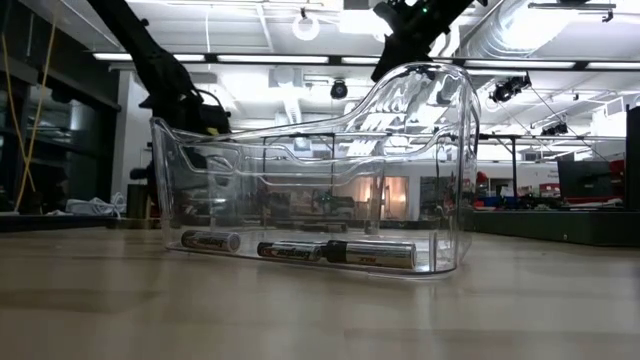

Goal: Sort batteries
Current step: Put the black battery into the top transparent bin

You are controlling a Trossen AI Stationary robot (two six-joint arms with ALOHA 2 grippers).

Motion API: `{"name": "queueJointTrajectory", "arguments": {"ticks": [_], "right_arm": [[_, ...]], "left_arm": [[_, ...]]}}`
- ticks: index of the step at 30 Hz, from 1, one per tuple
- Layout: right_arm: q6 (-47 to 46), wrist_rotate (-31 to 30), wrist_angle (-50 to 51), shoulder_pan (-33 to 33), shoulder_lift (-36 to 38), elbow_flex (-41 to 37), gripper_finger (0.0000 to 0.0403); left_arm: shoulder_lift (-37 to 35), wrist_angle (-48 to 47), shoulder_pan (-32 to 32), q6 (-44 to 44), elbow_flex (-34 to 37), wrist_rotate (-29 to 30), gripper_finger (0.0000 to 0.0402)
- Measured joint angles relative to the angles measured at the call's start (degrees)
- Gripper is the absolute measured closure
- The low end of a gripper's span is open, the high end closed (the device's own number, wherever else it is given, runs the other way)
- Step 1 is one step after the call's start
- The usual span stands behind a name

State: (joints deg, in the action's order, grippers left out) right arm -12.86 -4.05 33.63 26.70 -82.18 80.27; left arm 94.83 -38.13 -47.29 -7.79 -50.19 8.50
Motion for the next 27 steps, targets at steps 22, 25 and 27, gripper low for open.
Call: {"name": "queueJointTrajectory", "arguments": {"ticks": [22,25,27], "right_arm": [[0.20,0.19,0.12,-0.09,-0.04,0.00,0.0403],[0.04,0.19,0.12,-0.09,-0.06,0.00,0.0403],[0.04,0.19,0.08,-0.09,-0.06,0.00,0.0403]], "left_arm": [[3.74,-0.39,1.31,3.55,-0.54,-6.05,0.0353],[0.38,-0.30,1.47,3.34,-0.17,-7.18,0.0385],[-3.22,-2.22,1.24,2.24,0.09,-9.76,0.0383]]}}
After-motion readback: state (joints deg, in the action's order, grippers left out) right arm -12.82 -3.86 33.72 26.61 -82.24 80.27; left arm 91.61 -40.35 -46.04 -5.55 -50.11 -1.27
